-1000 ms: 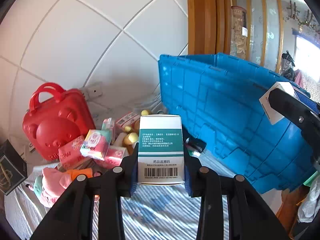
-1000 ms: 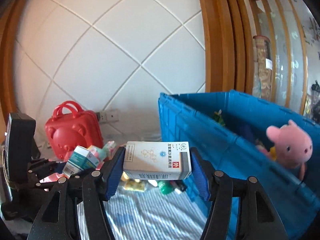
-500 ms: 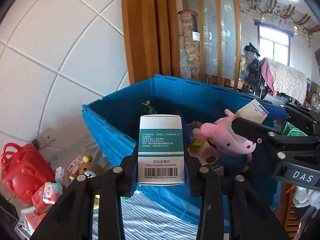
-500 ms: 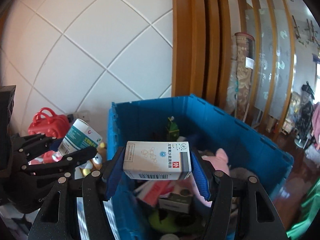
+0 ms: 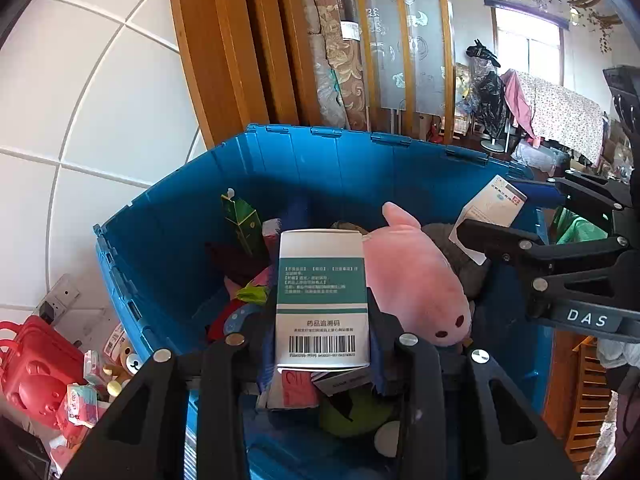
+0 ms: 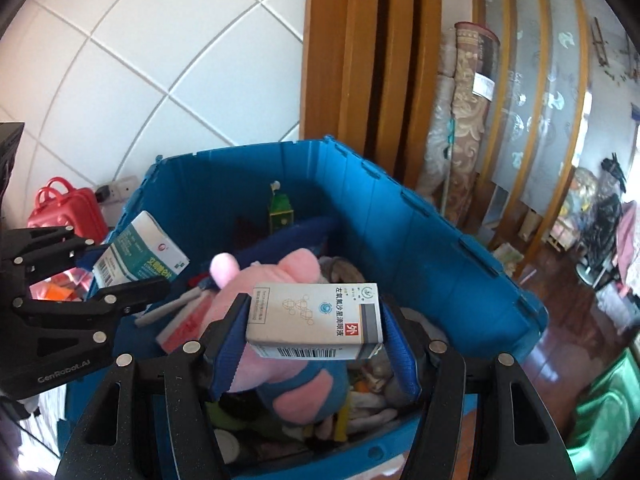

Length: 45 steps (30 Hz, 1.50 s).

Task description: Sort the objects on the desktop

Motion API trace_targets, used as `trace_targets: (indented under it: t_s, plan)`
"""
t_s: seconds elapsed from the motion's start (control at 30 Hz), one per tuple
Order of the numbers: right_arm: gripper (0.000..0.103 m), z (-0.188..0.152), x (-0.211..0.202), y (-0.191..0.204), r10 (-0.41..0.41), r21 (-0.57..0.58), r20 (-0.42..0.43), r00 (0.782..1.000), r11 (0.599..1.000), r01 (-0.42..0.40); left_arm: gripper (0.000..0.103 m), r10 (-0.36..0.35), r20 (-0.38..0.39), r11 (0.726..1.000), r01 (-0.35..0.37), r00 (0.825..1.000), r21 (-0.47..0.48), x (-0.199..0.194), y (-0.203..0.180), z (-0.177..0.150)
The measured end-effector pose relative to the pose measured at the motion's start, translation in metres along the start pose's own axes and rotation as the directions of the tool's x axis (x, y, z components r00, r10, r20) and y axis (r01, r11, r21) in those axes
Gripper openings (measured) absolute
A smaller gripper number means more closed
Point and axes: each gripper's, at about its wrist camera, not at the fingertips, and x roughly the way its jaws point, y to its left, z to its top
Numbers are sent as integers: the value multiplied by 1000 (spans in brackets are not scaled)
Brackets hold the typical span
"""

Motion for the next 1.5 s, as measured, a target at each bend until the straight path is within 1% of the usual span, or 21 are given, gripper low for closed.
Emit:
trace_targets:
  t_s: [0.13,0.2,0.23,0.27,0.3,0.33,0.4,0.47,0.53,0.7,0.8,0.9,0.97,1.03,1.1,1.2,1.3,1.4,1.5]
  plan:
    - [63,0,14,-15,-14,9,-18,1000,1000,14,37,23,-2,1000,-23,1000,-17,1,-3,2]
    - [63,1,21,-21,-21,13,-24,999,1000,21,49,51,5,998,-51,999,-25,1,-4,3]
    - [64,1,23,-23,-29,14,-23,999,999,30,63,64,10,998,-64,998,-31,0,-4,2]
    - [65,1,24,-26,-35,17,-20,999,999,35,74,71,19,997,-70,997,-37,-2,-4,1]
    - [68,2,26,-28,-38,22,-18,999,999,38,76,73,30,997,-72,997,-42,-3,-2,1]
    - [78,3,28,-31,-45,27,-18,999,999,45,77,77,35,996,-76,996,-45,-4,-1,1]
    - [92,4,30,-34,-52,33,-11,999,998,52,77,82,44,996,-80,996,-48,-6,1,1]
    - [96,5,28,-33,-50,34,-2,999,998,50,77,95,51,994,-92,994,-55,-10,4,0]
    - [103,7,27,-33,-50,36,6,999,998,50,77,99,62,993,-94,993,-70,-15,7,-2]
    - [103,11,18,-30,-54,55,28,998,997,53,77,124,81,986,-114,989,-124,-31,25,-17]
    - [103,14,4,-18,-44,58,58,997,998,40,77,153,90,977,-137,984,-165,-46,45,-33]
    - [103,19,-11,6,-12,40,93,996,999,8,77,187,89,964,-165,978,-207,-61,70,-56]
    - [103,23,-20,28,21,24,114,993,999,-24,77,208,75,954,-185,975,-237,-70,91,-74]
    - [103,27,-28,52,64,12,126,990,998,-66,77,230,59,941,-207,971,-268,-79,115,-92]
    - [103,30,-35,78,109,-5,134,985,994,-110,77,265,35,923,-242,964,-299,-88,140,-112]
    - [103,34,-41,124,155,-41,148,977,988,-150,77,314,-13,892,-299,949,-339,-99,181,-146]
    - [103,37,-39,171,215,-71,145,966,976,-206,77,353,-70,856,-353,933,-377,-109,220,-184]
    - [103,40,-28,219,259,-98,122,958,964,-248,77,383,-124,817,-399,915,-417,-117,261,-219]
    - [103,42,-8,264,298,-116,84,951,951,-287,77,415,-174,772,-447,893,-452,-125,300,-250]
